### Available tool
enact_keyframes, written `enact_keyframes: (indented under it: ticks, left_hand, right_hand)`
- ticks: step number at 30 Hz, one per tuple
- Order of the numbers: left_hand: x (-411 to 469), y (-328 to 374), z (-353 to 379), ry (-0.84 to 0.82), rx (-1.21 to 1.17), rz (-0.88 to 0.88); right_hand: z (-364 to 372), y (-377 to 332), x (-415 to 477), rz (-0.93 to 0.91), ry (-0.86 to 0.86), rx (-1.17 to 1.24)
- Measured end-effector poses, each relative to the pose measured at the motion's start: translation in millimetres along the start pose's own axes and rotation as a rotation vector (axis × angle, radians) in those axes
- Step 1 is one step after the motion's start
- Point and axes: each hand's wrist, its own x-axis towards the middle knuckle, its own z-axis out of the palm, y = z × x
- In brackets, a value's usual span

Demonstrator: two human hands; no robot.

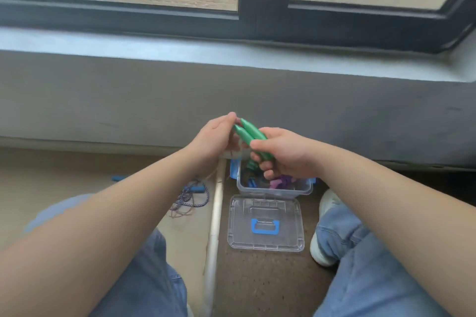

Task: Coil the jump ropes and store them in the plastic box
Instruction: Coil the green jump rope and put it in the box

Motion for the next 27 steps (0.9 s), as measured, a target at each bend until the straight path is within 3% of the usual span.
enact_keyframes:
  ticks: [3, 6, 8, 10, 13, 15, 18, 21, 27]
  left_hand:
    - [-10, 0, 10, 0.013, -0.010, 0.062]
    - [-21, -16, 11, 0.026, 0.429, 0.202]
    - [-30, -24, 18, -0.004, 0.678, 0.237]
    - [-37, -24, 28, -0.088, 0.869, 0.271]
    - [-40, -27, 38, -0.210, 1.151, 0.501]
    - [-41, -29, 33, -0.290, 1.219, 0.684]
    - [-34, -23, 13, -0.327, 1.150, 0.783]
    - [-19, -24, -2, -0.317, 1.011, 0.719]
    - [-14, -31, 7, -0.417, 0.284, 0.094]
  right_hand:
    - [-7, -5, -18, -0.100, 0.124, 0.002]
    - [-16, -2, -22, -0.193, 0.355, -0.096]
    - [-23, 1, -16, -0.248, 0.591, -0.444]
    - [-22, 5, -10, -0.258, 0.707, -0.808]
    - [-13, 17, -4, -0.214, 0.657, -1.089]
    - [-11, 32, -1, -0.182, 0.506, -1.343]
    - [-9, 48, -3, -0.188, 0.242, -1.511]
    - [-1, 56, -6, -0.301, 0.112, -1.439]
    - [-5, 54, -12, -0.486, 0.212, -1.225]
